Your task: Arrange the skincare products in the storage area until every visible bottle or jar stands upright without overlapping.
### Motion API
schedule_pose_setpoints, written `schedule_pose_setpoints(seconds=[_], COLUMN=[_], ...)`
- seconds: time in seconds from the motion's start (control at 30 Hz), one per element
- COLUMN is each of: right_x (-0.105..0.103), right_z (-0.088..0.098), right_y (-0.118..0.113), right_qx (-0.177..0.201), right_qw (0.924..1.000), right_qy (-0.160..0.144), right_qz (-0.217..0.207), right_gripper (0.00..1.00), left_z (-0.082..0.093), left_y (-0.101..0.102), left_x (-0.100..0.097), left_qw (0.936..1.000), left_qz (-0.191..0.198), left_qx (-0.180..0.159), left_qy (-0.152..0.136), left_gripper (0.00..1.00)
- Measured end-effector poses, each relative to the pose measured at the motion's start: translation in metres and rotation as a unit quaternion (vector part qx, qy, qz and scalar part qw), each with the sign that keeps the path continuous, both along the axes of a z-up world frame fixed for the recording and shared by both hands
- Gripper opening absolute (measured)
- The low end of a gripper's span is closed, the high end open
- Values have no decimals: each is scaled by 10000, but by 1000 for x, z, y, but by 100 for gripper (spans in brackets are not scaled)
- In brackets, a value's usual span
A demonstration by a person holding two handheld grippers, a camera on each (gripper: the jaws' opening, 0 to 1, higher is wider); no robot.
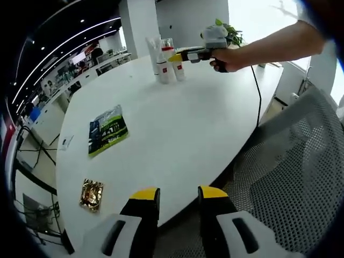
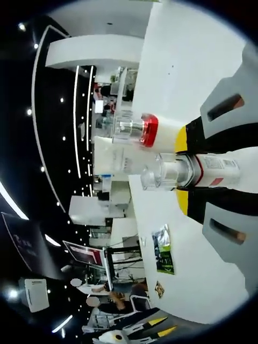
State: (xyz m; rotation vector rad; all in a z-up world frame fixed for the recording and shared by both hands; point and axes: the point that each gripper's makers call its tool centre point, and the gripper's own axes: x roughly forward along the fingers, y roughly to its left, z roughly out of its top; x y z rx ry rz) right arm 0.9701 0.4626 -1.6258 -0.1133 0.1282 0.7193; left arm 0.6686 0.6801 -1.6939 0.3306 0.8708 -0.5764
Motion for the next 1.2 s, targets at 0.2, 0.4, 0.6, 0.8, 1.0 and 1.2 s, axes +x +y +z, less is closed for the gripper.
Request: schedule_pose_setpoints(seconds=[0.2,0.4,0.6,0.8,1.0,1.2], right_x=[2,-1,0,0,-4,-8], right_z=[0,-1,-2,-7,-28,-32], right_y=[-7,-8,-12,-12,-23,-23], right_qx=[91,223,186,162,213,66], right_qw=[9999,9997,9997,9993,9936,9920], right_qy=[-85,-62,-19,278,950,1084], right_qz=[-107,-98,-138,-180,-577,-648], right_gripper=[21,21,22,26,31,21], left_z=[1,1,1,3,2,2], left_y=[-2,-1,-1,-1,0,1], left_x=[0,0,0,1,1,2], left_qw=[10000,10000,10000,9999,9999,9999], left_qz=[-37,-34,-32,-45,-44,-30], left_qx=[-23,-2,15,16,36,55], left_qy=[-56,-32,-42,-89,-88,-100], left_gripper=[29,29,29,29,29,29])
